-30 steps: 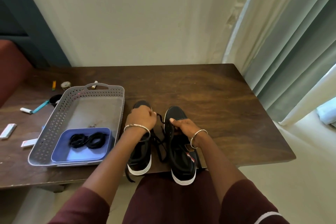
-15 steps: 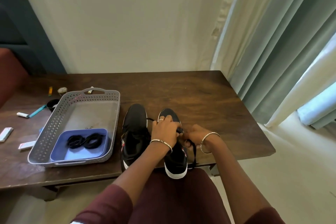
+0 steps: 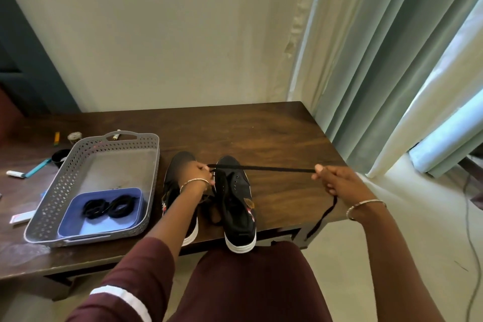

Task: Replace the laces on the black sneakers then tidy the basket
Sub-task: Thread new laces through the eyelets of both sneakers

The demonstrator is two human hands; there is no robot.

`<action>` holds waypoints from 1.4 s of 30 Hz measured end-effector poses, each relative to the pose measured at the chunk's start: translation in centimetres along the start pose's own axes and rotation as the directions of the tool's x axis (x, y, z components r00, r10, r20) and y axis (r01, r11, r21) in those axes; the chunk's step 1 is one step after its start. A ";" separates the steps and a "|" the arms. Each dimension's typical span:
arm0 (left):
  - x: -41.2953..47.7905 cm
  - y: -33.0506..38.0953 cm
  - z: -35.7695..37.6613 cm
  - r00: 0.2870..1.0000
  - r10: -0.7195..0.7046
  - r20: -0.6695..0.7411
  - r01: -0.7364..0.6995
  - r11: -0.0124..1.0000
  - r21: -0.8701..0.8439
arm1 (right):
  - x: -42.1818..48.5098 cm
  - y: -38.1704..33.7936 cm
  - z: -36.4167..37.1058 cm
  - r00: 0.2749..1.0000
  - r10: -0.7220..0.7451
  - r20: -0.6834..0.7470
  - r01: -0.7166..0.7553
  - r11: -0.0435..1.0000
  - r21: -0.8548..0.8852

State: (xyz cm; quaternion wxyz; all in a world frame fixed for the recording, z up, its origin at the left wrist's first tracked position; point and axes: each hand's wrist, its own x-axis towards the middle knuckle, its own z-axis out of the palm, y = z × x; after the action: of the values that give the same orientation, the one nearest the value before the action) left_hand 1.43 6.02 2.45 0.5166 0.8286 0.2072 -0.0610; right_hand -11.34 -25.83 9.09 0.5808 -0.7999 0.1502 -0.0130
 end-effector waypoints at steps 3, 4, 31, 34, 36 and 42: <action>0.2 0.5 -0.5 0.997 -0.079 0.005 0.079 0.994 -0.071 | 0.7 -0.3 -1.6 0.992 -0.033 -0.125 0.037 0.999 0.028; 0.0 0.7 -0.7 0.999 -0.037 0.003 0.037 0.999 -0.011 | 0.8 -0.5 -1.7 0.987 -0.049 -0.150 0.057 0.997 0.047; -13.3 3.5 -7.3 0.694 0.634 0.341 -0.660 0.750 -0.052 | -8.2 -6.5 8.7 0.922 -0.364 0.131 0.384 0.905 -0.184; -13.5 2.7 -9.2 0.809 0.542 0.228 -0.542 0.838 -0.066 | -9.1 -5.7 7.8 0.932 -0.344 0.110 0.359 0.917 -0.174; -13.7 2.3 -10.2 0.853 0.485 0.190 -0.479 0.874 -0.079 | -9.7 -5.4 7.4 0.934 -0.345 0.088 0.355 0.922 -0.155; -13.5 1.3 -10.9 0.915 0.366 0.168 -0.337 0.925 -0.177 | -10.8 -4.6 8.0 0.888 -0.458 -0.026 0.424 0.841 -0.337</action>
State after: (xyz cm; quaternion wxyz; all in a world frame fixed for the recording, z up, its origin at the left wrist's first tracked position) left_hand -11.48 11.31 12.75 0.5958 0.8024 0.0061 -0.0339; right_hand -19.03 -14.35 12.46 0.4151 -0.8949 -0.0076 -0.1637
